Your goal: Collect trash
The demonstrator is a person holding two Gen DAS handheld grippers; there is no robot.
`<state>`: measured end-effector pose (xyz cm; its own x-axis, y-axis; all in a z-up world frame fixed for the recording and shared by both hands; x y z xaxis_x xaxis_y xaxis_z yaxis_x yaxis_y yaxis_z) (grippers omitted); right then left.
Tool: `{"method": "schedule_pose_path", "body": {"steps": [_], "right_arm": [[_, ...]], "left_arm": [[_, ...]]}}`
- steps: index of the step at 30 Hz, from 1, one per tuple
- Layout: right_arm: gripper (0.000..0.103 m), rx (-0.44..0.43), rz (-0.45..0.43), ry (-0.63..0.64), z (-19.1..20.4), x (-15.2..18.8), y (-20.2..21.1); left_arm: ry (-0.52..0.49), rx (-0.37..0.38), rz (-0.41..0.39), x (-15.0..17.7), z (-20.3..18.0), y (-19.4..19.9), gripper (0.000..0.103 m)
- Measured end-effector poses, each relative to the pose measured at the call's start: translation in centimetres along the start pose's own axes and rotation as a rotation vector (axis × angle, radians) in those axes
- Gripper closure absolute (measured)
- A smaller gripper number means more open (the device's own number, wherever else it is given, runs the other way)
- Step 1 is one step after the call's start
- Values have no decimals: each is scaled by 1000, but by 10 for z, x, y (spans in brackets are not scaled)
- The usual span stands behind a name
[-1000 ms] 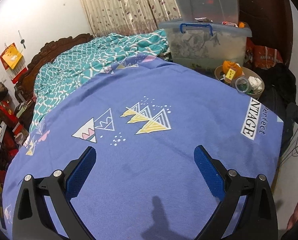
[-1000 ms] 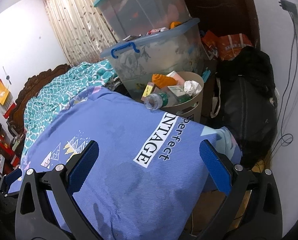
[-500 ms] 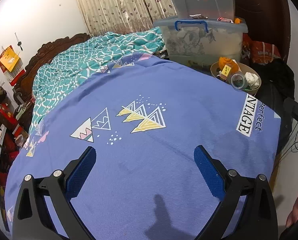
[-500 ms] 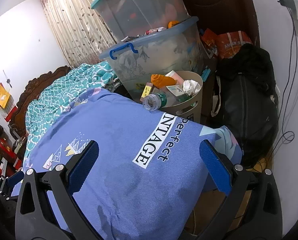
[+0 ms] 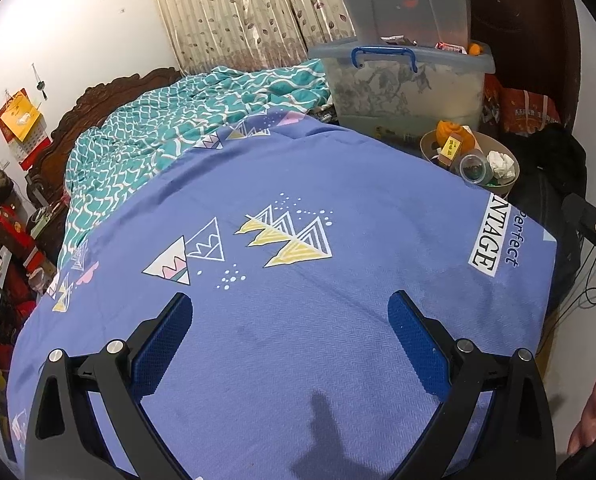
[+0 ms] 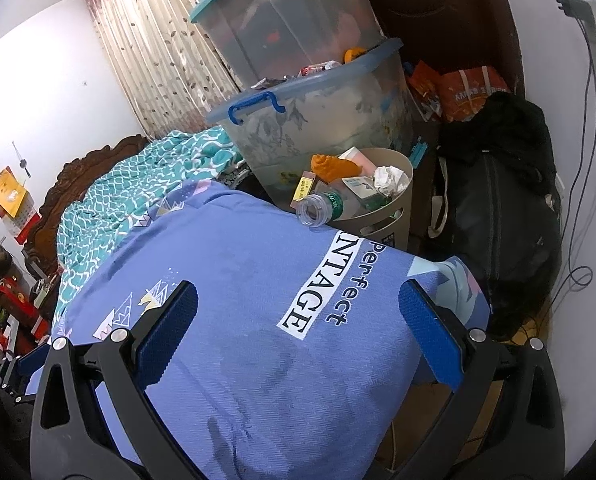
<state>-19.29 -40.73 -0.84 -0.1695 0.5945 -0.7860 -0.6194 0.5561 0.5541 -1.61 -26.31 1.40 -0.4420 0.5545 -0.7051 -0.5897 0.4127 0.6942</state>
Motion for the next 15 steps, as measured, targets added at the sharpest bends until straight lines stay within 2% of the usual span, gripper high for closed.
{"method": "schedule_pose_path", "body": {"steps": [15], "right_arm": [[4, 0, 2, -1, 2, -1, 0]], "left_arm": [[2, 2, -1, -1, 2, 4, 9]]}}
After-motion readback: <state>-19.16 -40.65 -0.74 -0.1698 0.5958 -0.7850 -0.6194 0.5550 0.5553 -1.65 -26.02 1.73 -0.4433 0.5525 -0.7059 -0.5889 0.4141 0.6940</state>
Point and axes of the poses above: each gripper's, at about its wrist camera, not at the fingertips, and y roughly against the way its jaws point, z to its left, x to its underside, the point moved 6 cm from there along -y, roughly the way its jaws point, and after that the axes turned 8 degrees about y, right-handed, at the moved point
